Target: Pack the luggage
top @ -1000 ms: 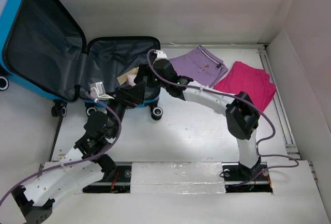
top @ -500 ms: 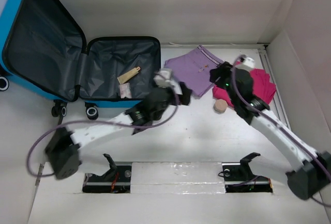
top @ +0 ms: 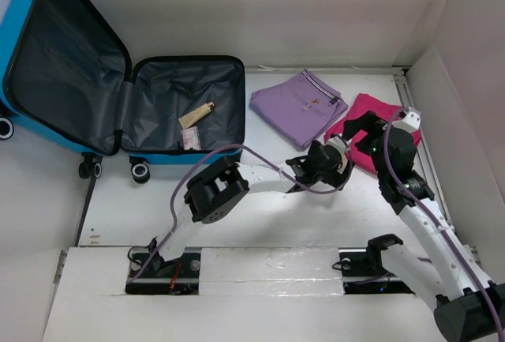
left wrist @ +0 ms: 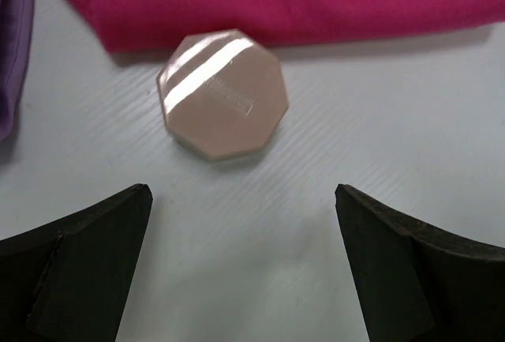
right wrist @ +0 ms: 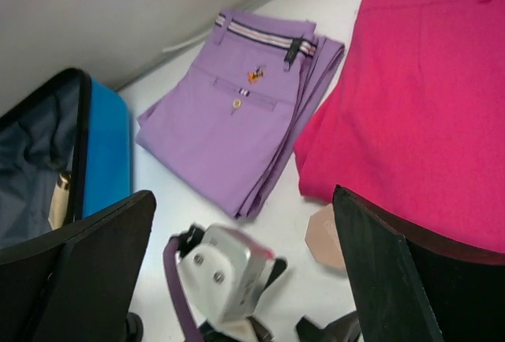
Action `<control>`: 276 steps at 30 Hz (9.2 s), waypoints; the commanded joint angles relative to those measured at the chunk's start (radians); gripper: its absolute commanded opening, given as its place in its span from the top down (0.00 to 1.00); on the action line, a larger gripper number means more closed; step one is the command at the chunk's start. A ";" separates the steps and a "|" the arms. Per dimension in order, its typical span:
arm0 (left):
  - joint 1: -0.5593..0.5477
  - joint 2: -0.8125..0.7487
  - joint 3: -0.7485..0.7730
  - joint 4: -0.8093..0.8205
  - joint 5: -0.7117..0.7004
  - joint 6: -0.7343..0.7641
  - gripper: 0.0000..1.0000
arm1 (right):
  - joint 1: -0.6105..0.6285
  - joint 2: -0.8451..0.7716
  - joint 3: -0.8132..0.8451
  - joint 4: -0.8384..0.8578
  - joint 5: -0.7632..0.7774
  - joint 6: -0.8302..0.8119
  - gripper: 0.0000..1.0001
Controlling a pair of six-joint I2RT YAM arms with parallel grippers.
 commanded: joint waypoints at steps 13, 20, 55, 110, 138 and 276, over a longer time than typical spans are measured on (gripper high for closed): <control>0.006 0.314 0.446 -0.156 -0.166 0.083 0.04 | -0.032 -0.042 -0.026 0.050 -0.112 -0.023 0.00; 0.006 0.287 0.363 -0.108 -0.178 0.072 0.49 | -0.032 -0.072 -0.026 0.050 -0.122 -0.032 0.00; 0.989 -0.420 -0.384 -0.051 -0.310 -0.491 0.00 | 0.011 -0.025 -0.111 0.163 -0.272 -0.023 0.00; 0.443 0.249 0.346 -0.285 -0.131 -0.978 1.00 | 0.030 -0.220 -0.129 0.108 -0.128 -0.005 0.37; 1.065 -0.320 0.262 -0.396 0.249 -0.298 1.00 | 0.030 -0.177 -0.120 0.117 -0.197 -0.005 0.37; 0.932 -0.294 0.465 -0.512 0.253 0.041 1.00 | 0.011 -0.108 -0.063 0.105 -0.376 -0.054 0.53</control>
